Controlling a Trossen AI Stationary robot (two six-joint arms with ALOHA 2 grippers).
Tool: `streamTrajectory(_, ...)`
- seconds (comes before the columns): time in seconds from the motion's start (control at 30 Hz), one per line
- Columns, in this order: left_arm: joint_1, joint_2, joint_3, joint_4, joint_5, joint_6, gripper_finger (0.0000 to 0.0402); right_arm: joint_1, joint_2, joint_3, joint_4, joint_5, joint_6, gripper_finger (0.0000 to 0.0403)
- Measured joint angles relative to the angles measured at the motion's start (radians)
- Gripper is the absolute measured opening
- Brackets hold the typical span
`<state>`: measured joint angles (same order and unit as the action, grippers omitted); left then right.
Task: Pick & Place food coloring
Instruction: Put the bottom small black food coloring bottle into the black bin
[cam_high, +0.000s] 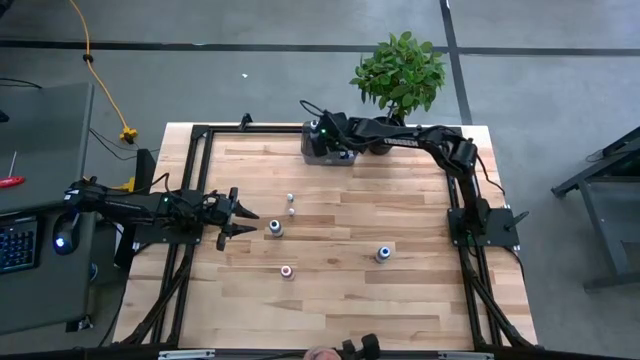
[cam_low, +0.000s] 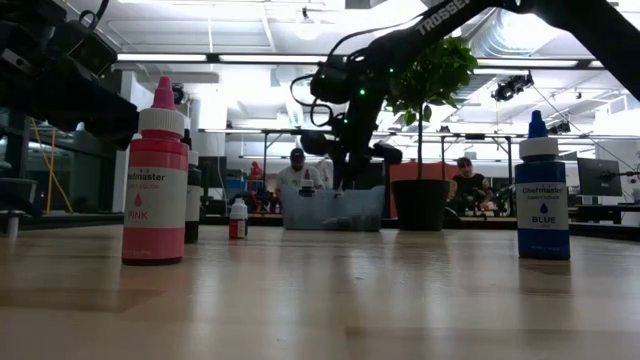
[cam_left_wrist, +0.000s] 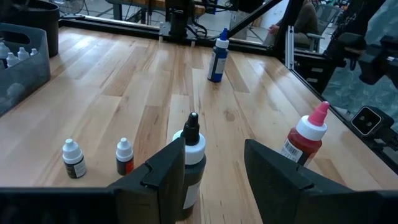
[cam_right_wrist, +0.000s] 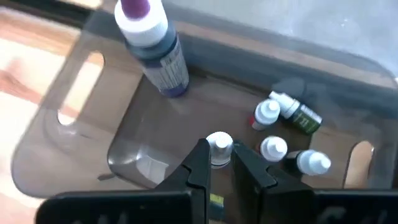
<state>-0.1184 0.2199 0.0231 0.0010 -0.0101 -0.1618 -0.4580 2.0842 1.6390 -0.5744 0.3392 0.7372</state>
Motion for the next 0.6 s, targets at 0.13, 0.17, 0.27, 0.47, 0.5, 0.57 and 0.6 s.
streamTrajectory(0.13, 0.000, 0.000, 0.000, 0.000, 0.000, 0.000, 0.0163, -0.006, 0.000, 0.000, -0.025, 0.040, 0.026, 0.0035)
streamTrajectory(0.17, 0.000, 0.000, 0.000, 0.000, 0.000, 0.000, 0.0163, -0.009, 0.000, 0.000, -0.026, 0.036, 0.037, 0.0038)
streamTrajectory(0.27, 0.000, 0.000, 0.000, 0.000, 0.000, 0.000, 0.0163, -0.014, 0.001, 0.000, -0.017, 0.023, 0.044, 0.0039)
streamTrajectory(0.47, 0.000, 0.000, 0.000, 0.000, 0.000, 0.000, 0.0163, -0.015, 0.007, 0.000, -0.014, 0.003, 0.044, 0.0036)
streamTrajectory(0.5, 0.000, 0.000, 0.000, 0.000, 0.000, 0.000, 0.0163, -0.015, 0.009, 0.000, -0.012, -0.002, 0.043, 0.0038)
streamTrajectory(0.57, 0.000, 0.000, 0.000, 0.000, 0.000, 0.000, 0.0163, -0.015, 0.012, 0.000, -0.016, -0.010, 0.044, 0.0042)
streamTrajectory(0.6, 0.000, 0.000, 0.000, 0.000, 0.000, 0.000, 0.0163, -0.015, 0.013, 0.000, -0.018, -0.012, 0.045, 0.0042)
